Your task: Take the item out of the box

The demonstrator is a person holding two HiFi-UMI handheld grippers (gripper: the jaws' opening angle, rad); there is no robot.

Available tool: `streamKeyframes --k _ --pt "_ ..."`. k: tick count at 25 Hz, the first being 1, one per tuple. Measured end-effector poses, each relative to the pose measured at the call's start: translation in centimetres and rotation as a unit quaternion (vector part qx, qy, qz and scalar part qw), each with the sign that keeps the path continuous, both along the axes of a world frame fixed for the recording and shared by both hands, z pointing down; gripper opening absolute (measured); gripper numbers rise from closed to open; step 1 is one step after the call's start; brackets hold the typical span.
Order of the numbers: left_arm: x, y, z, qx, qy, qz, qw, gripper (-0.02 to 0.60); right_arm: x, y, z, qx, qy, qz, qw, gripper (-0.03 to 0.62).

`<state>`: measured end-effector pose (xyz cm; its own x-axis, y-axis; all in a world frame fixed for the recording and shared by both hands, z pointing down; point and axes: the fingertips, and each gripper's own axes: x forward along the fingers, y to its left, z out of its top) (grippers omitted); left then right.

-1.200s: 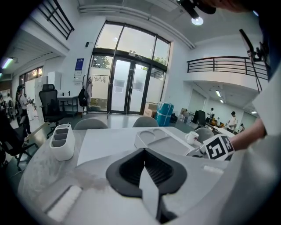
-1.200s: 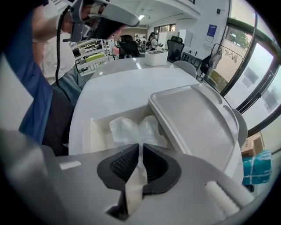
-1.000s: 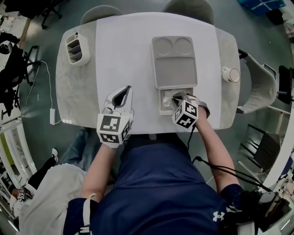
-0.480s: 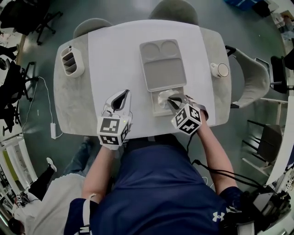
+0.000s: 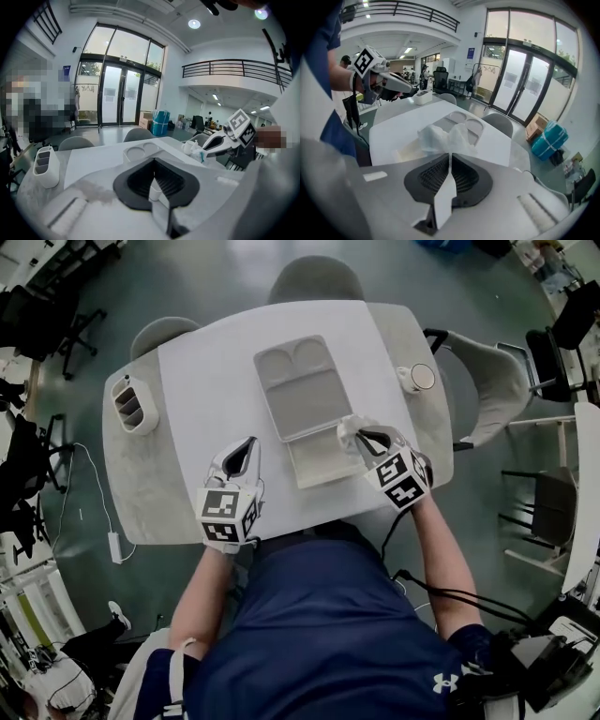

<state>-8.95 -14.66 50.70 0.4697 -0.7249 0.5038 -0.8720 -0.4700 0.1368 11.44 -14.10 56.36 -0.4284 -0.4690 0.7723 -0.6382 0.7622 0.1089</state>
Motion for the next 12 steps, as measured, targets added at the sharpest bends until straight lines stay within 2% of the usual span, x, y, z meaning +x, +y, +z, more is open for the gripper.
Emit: streamKeyframes --k 7,12 --pt "1.5 -0.3 0.1 -0.005 -0.005 0.013 0.9999 0.003 6.8 -1.7 2.3 -0.032 -0.026 0.131 0.990 0.021" --pt "1.1 -0.4 0.4 -0.012 -0.013 0.008 0.9998 0.003 10.0 -2.3 6.0 -0.063 -0.014 0.184 0.981 0.021"
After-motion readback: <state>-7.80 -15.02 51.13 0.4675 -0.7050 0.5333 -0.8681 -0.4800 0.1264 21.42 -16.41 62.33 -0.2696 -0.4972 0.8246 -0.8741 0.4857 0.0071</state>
